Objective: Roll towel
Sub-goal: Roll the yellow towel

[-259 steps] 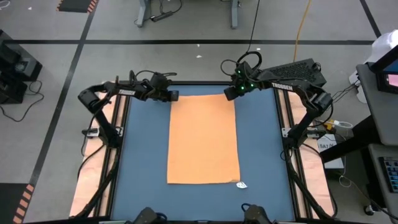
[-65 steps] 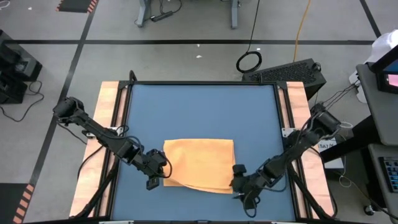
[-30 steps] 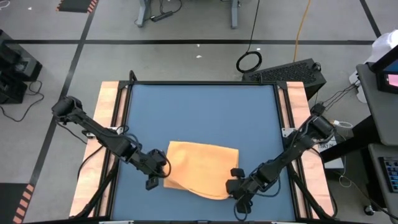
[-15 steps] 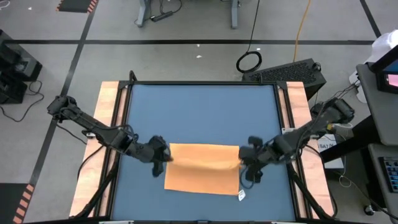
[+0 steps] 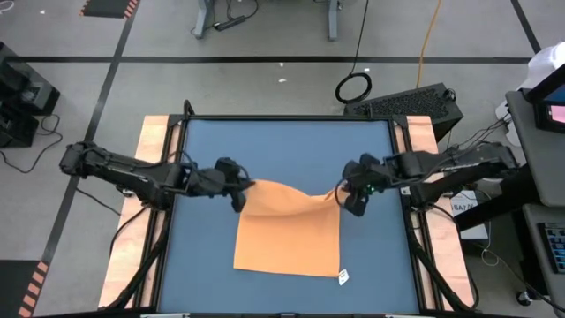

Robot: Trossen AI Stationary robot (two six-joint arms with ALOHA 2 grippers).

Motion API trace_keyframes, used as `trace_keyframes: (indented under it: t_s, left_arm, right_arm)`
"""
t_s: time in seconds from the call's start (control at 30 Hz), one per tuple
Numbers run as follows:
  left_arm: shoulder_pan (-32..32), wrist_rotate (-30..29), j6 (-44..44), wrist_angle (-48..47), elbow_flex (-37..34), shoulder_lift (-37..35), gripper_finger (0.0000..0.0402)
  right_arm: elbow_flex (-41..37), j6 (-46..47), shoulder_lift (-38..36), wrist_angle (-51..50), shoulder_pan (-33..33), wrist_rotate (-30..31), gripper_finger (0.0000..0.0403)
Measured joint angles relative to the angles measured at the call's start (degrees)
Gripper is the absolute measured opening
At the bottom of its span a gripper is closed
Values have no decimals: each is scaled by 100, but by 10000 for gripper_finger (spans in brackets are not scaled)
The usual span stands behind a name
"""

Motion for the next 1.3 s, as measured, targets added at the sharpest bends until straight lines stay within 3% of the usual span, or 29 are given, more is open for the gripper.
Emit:
trace_keyframes:
  t_s: [0.13, 0.27, 0.5, 0.67, 1.3]
  left_arm:
    - [195, -2, 49, -306, 0, -446, 2]
    - [230, 96, 46, -543, 0, -930, 2]
    - [139, 1495, -56, -1265, 0, -1280, 2]
    - [-213, 1921, -159, -1654, -2, -1093, 2]
    - [-1553, 1994, -607, -1609, 0, 375, 1]
  right_arm:
    - [0, 4, -88, 87, -40, -110, 9]
    - [0, 151, -45, 174, 35, -768, 9]
    - [0, 627, 201, 290, 474, -876, 9]
    - [2, 932, 512, 585, 903, -888, 9]
    - [2, 1700, 2004, 1444, 2177, -1178, 9]
